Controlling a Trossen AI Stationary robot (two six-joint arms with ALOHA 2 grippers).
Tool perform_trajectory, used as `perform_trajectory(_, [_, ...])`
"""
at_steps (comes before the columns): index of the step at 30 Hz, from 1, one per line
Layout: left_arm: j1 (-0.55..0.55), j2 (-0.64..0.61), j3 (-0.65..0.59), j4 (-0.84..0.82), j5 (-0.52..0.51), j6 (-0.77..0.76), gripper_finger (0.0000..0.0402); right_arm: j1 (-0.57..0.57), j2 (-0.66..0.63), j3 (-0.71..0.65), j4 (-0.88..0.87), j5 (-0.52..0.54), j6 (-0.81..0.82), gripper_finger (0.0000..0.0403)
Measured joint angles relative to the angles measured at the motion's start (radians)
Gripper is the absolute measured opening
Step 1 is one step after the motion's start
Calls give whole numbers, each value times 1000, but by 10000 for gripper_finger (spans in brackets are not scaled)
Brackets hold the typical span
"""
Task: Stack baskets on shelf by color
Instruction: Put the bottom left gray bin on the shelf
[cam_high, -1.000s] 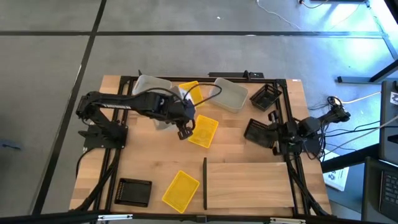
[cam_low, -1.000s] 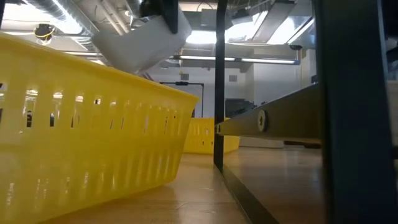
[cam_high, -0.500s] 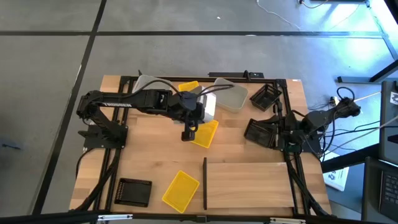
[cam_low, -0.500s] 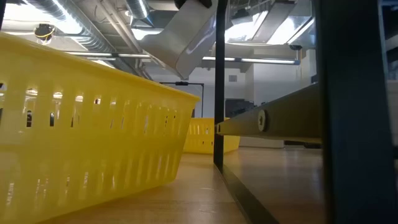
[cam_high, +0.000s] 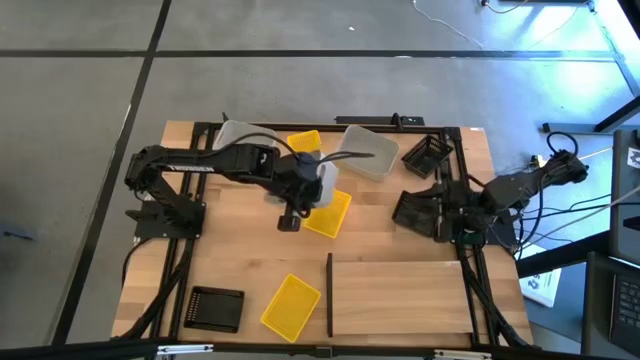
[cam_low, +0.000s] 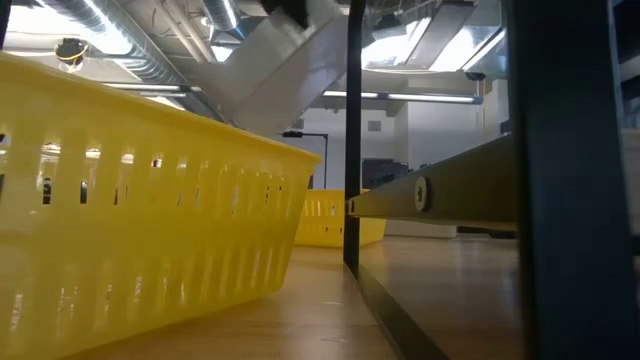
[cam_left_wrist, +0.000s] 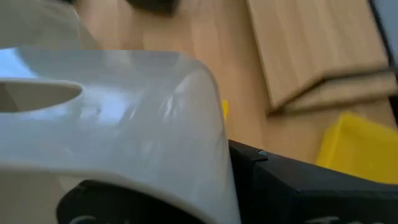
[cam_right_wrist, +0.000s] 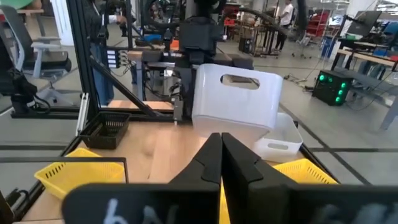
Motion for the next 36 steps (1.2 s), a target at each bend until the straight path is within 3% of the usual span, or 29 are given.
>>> perform_trajectory(5, [5, 0, 0, -118, 92, 15, 0, -3, 34, 0, 0, 2, 58, 0])
perform_trajectory(9, [11, 0, 0, -110, 172, 16, 0, -26, 73, 0, 2, 2, 148, 3])
perform_trajectory(16, [20, 0, 0, -115, 321, 32, 0, -92, 170, 0, 60, -6, 209, 56])
perform_trajectory(22, [20, 0, 0, -115, 418, 40, 0, -150, 259, 0, 165, -90, 153, 105])
perform_trajectory(29, [20, 1, 0, -141, 461, 41, 0, -216, 362, 5, 288, -259, 95, 107])
perform_trajectory(36, [20, 2, 0, -144, 487, 43, 0, -285, 461, 177, 153, -388, -33, 105])
